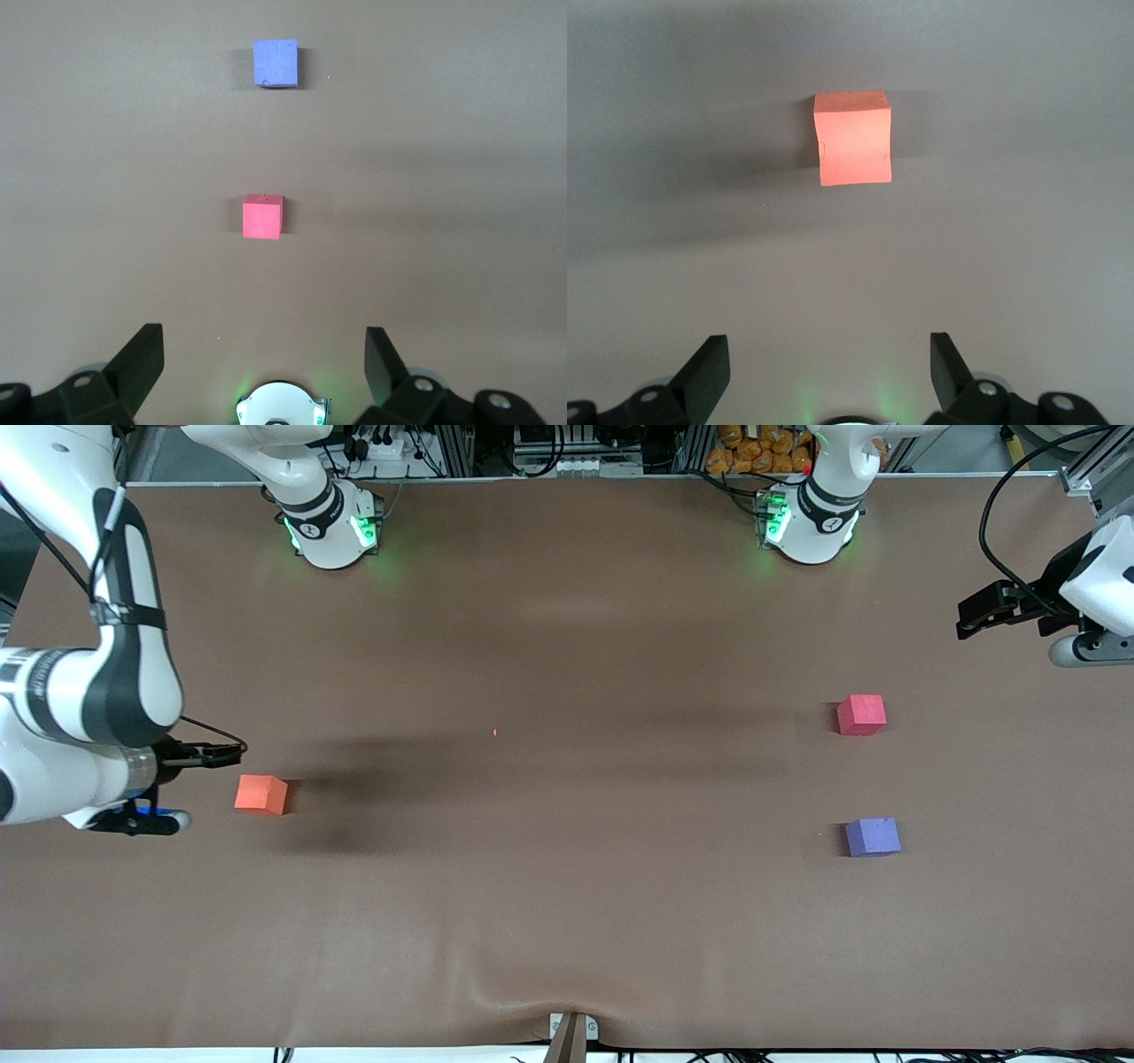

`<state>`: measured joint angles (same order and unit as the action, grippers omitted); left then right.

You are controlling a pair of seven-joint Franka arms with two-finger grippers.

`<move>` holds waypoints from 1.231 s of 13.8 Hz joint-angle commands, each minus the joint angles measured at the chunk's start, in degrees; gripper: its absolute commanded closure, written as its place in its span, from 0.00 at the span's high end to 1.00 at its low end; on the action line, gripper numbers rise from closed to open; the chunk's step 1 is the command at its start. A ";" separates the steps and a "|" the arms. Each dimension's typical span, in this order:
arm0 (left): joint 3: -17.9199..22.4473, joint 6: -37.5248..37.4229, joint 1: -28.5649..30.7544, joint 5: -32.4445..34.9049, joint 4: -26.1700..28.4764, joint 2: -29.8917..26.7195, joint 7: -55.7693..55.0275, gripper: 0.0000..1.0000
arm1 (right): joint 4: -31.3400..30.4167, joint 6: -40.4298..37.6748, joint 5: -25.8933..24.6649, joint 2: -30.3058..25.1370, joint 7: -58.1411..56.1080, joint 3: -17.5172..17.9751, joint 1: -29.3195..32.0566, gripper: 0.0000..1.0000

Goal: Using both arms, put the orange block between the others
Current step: 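Lower the right gripper over the orange cube and close on it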

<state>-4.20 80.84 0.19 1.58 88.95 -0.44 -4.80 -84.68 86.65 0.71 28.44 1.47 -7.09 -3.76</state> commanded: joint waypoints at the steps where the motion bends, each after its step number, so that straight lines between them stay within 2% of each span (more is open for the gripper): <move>1: -0.10 0.72 -0.02 0.36 0.35 -0.09 -0.39 1.00 | -2.05 0.61 -0.18 1.44 1.52 0.14 0.34 1.00; 5: -0.10 0.90 -0.02 0.36 0.44 0.00 -0.39 1.00 | -16.54 16.67 0.17 0.83 1.17 0.23 -0.80 1.00; 8: -0.10 1.07 -0.02 0.36 0.70 0.00 -0.39 1.00 | -21.04 28.89 0.17 1.97 0.91 0.14 0.24 1.00; 10: -0.10 1.16 -0.02 0.36 0.79 0.00 -0.39 1.00 | -20.44 29.63 0.17 1.71 0.82 0.23 2.09 1.00; 17: -0.10 1.25 -0.02 0.36 0.79 0.00 -0.30 1.00 | -18.24 29.62 0.17 -1.89 0.99 0.14 2.44 1.00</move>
<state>-4.20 81.50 0.19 1.57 89.54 -0.32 -4.80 -102.40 116.35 0.85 28.77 1.94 -7.35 -2.02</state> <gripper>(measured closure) 0.000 0.000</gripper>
